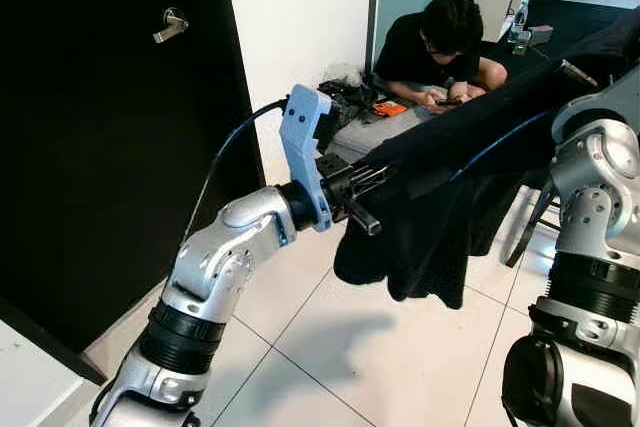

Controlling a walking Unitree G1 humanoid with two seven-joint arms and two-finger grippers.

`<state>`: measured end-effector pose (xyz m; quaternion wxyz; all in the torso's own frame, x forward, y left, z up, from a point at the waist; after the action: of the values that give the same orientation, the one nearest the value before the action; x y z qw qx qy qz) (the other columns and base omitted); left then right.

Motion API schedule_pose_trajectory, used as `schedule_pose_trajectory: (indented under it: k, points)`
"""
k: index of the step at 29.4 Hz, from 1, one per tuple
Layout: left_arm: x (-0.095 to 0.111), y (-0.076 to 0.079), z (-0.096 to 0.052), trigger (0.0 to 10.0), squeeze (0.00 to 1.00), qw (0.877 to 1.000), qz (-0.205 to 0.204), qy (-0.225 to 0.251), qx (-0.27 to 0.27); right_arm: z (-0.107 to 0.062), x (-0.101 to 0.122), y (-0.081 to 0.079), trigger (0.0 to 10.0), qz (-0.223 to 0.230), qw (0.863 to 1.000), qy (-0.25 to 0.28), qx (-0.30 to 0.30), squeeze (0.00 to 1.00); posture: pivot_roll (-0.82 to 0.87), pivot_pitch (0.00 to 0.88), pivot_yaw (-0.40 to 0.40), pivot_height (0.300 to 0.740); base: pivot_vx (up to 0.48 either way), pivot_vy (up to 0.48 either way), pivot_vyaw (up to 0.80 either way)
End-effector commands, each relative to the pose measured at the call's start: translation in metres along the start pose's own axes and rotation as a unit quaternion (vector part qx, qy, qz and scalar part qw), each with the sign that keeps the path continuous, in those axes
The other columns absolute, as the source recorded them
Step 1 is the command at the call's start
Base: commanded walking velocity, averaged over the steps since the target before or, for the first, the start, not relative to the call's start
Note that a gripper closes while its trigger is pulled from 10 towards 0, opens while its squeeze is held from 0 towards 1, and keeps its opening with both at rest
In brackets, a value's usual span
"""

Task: Hang hanger

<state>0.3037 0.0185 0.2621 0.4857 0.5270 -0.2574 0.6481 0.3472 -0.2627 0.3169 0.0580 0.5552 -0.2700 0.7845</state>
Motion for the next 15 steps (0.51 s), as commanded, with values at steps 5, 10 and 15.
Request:
schedule_pose_trajectory:
  k: [5,10,15]
  points:
    - [0.013,0.018,0.019,0.0,0.00,0.996,-0.056,0.052,-0.036,-0.009,-0.007,-0.029,0.0,0.003,0.999,0.007,0.033,0.00,0.01,0.064,0.047,0.740,0.000,0.000,0.00]
    - [0.023,0.026,0.034,0.0,0.00,0.980,-0.159,0.111,-0.050,-0.014,-0.015,-0.046,0.0,0.005,0.998,0.002,0.057,0.00,0.01,0.064,0.050,0.740,0.000,0.000,0.00]
    - [0.026,0.024,0.037,0.0,0.00,0.965,-0.218,0.139,-0.044,-0.017,-0.017,-0.052,0.0,0.006,0.998,0.002,0.068,0.00,0.01,0.065,0.048,0.740,0.000,0.000,0.00]
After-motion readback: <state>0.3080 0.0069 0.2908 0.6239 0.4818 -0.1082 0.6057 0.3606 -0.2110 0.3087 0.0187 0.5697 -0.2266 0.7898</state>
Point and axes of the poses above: a point about 5 cm out from each wrist's last joint towards the gripper, its own z axis pointing out of the wrist towards the gripper, its own x axis along the axis of the wrist's last joint, y = z × x, the point moved 1 cm from there along z, pointing out of the wrist towards the gripper, and after that the axes turned 4 degrees about -z, right-handed, at the moved point
